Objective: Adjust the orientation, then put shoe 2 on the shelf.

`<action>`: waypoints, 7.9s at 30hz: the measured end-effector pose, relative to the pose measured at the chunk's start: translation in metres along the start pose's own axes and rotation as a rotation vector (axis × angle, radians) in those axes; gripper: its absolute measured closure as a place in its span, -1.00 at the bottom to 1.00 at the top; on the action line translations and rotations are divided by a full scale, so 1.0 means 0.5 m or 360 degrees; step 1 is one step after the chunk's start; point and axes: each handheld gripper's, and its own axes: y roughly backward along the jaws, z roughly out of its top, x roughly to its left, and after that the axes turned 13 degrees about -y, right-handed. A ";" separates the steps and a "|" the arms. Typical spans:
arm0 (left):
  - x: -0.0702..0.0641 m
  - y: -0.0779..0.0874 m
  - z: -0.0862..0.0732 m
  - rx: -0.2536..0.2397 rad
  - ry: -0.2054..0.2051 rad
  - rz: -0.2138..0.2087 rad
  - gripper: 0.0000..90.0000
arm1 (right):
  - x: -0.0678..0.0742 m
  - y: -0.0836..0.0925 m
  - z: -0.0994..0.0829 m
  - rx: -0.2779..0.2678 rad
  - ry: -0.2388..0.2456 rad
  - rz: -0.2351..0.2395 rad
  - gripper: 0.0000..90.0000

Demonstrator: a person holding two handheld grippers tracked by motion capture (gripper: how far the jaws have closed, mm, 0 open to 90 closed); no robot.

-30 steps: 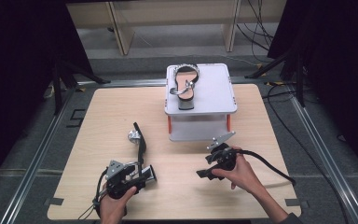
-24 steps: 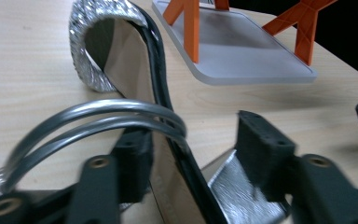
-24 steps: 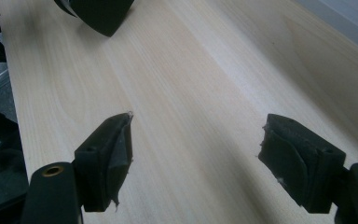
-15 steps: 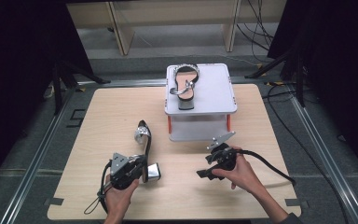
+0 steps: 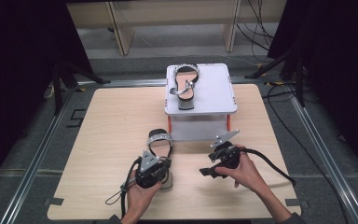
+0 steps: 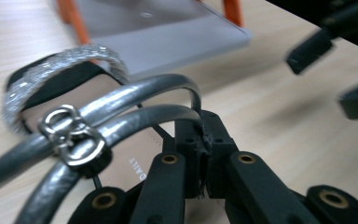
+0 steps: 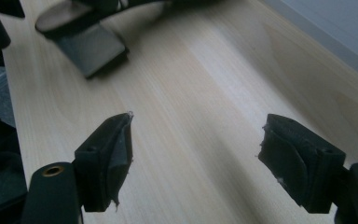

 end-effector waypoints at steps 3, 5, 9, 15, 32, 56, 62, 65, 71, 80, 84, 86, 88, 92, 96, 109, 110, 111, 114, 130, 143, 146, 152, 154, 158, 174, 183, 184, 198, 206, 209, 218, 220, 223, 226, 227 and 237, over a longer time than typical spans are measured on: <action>-0.033 -0.007 0.009 0.0023 -0.0034 -0.0082 0.92 | -0.013 0.008 -0.006 0.0000 -0.0053 -0.0026 -0.44; -0.053 -0.015 0.012 0.0022 -0.0042 -0.0140 0.91 | -0.021 0.020 -0.009 -0.0027 -0.0015 -0.0096 -0.44; -0.080 -0.029 0.014 0.0047 -0.0071 -0.0195 0.91 | -0.028 0.031 -0.012 -0.0030 -0.0084 -0.0076 -0.44; -0.089 -0.029 0.024 0.0069 -0.0083 -0.0291 0.61 | -0.035 0.032 -0.016 -0.0031 -0.0103 -0.0094 -0.44; -0.092 0.115 -0.011 0.0105 -0.0061 -0.0294 -0.27 | 0.047 0.012 -0.009 -0.0032 0.0108 0.0039 -0.21; 0.029 0.167 -0.119 0.0216 0.0110 -0.0051 -0.30 | 0.065 -0.023 0.008 0.0018 0.0361 -0.0027 0.83; 0.033 0.170 -0.118 0.0207 0.0116 -0.0024 -0.30 | 0.007 0.014 -0.009 0.0030 0.0320 -0.0056 0.83; 0.033 0.166 -0.121 0.0204 0.0120 -0.0029 -0.30 | -0.015 0.029 -0.008 0.0034 0.0322 -0.0077 0.83; 0.028 0.164 -0.120 0.0174 0.0119 -0.0026 -0.31 | -0.047 0.038 -0.006 0.0013 0.0223 -0.0126 0.82; 0.029 0.163 -0.122 0.0170 0.0132 -0.0026 -0.31 | -0.045 0.116 -0.006 0.0046 0.0060 -0.0303 -0.01; 0.028 0.162 -0.121 0.0182 0.0126 -0.0033 -0.31 | 0.005 0.183 0.019 -0.0169 0.0000 -0.0315 -0.17; 0.027 0.162 -0.121 0.0187 0.0112 -0.0034 -0.31 | 0.036 0.187 0.042 -0.0198 0.0058 -0.0316 -0.21; 0.027 0.161 -0.122 0.0182 0.0110 -0.0028 -0.32 | 0.065 0.170 0.065 -0.0185 0.0125 -0.0311 -0.24; 0.030 0.161 -0.123 0.0182 0.0116 -0.0022 -0.35 | 0.111 0.106 0.109 -0.0094 0.0179 -0.0285 -0.24; 0.030 0.161 -0.123 0.0190 0.0118 -0.0023 -0.39 | 0.134 0.038 0.136 0.0013 0.0215 -0.0326 -0.21; 0.031 0.166 -0.119 0.0211 0.0124 -0.0012 -0.46 | 0.123 -0.092 0.126 0.0369 0.0231 -0.0470 -0.21; 0.031 0.166 -0.119 0.0219 0.0128 -0.0005 -0.47 | 0.122 -0.094 0.123 0.0379 0.0215 -0.0483 -0.19; 0.032 0.165 -0.120 0.0202 0.0129 -0.0009 -0.47 | 0.117 -0.097 0.119 0.0399 0.0217 -0.0486 -0.19; 0.034 0.167 -0.119 0.0200 0.0138 -0.0010 -0.48 | 0.101 -0.100 0.107 0.0425 0.0179 -0.0495 -0.18; 0.033 0.167 -0.117 0.0193 0.0161 0.0001 -0.48 | 0.039 -0.089 0.076 0.0415 0.0140 -0.0442 -0.30; 0.037 0.167 -0.119 0.0192 0.0152 -0.0010 -0.48 | 0.033 -0.114 0.063 0.0483 0.0161 -0.0449 -0.30; 0.039 0.168 -0.119 0.0216 0.0121 0.0003 -0.48 | 0.033 -0.122 0.060 0.0502 0.0164 -0.0465 -0.24; 0.036 0.167 -0.117 0.0193 0.0152 -0.0009 -0.48 | 0.034 -0.120 0.061 0.0487 0.0197 -0.0456 -0.16; 0.035 0.168 -0.116 0.0199 0.0145 -0.0006 -0.48 | 0.035 -0.118 0.060 0.0489 0.0177 -0.0473 -0.12; 0.036 0.168 -0.117 0.0187 0.0151 -0.0013 -0.48 | 0.028 -0.109 0.067 0.0457 0.0253 -0.0467 -0.07; 0.041 0.169 -0.122 0.0200 0.0170 0.0006 -0.48 | 0.064 -0.041 0.105 0.0276 0.0184 -0.0327 -0.06; 0.042 0.166 -0.123 0.0216 0.0158 0.0001 -0.54 | 0.104 0.040 0.154 0.0170 0.0219 -0.0197 -0.06; 0.041 0.167 -0.123 0.0228 0.0160 0.0008 -0.54 | 0.109 0.052 0.162 0.0158 0.0221 -0.0193 -0.06; 0.043 0.166 -0.123 0.0228 0.0162 0.0020 -0.57 | 0.118 0.219 0.256 -0.0012 0.0201 -0.0181 -0.06; 0.042 0.166 -0.124 0.0221 0.0171 0.0019 -0.57 | 0.064 0.298 0.319 -0.0100 0.0060 -0.0319 -0.06; 0.042 0.165 -0.124 0.0217 0.0169 0.0019 -0.57 | 0.035 0.310 0.344 -0.0094 -0.0073 -0.0401 -0.06; 0.042 0.166 -0.125 0.0205 0.0156 0.0005 -0.57 | -0.057 0.280 0.403 -0.0084 -0.0378 -0.0532 -0.06; 0.041 0.166 -0.123 0.0214 0.0158 0.0006 -0.57 | -0.075 0.267 0.412 -0.0075 -0.0448 -0.0560 -0.06; 0.039 0.168 -0.122 0.0220 0.0156 0.0007 -0.57 | -0.101 0.249 0.425 -0.0064 -0.0524 -0.0617 -0.06; 0.038 0.168 -0.121 0.0231 0.0157 0.0008 -0.57 | -0.119 0.234 0.440 -0.0042 -0.0636 -0.0659 -0.06; 0.039 0.166 -0.121 0.0216 0.0156 -0.0005 -0.57 | -0.123 0.231 0.443 -0.0040 -0.0659 -0.0659 -0.06; 0.035 0.167 -0.121 0.0200 0.0150 -0.0010 -0.57 | -0.153 0.206 0.468 -0.0024 -0.0819 -0.0779 -0.06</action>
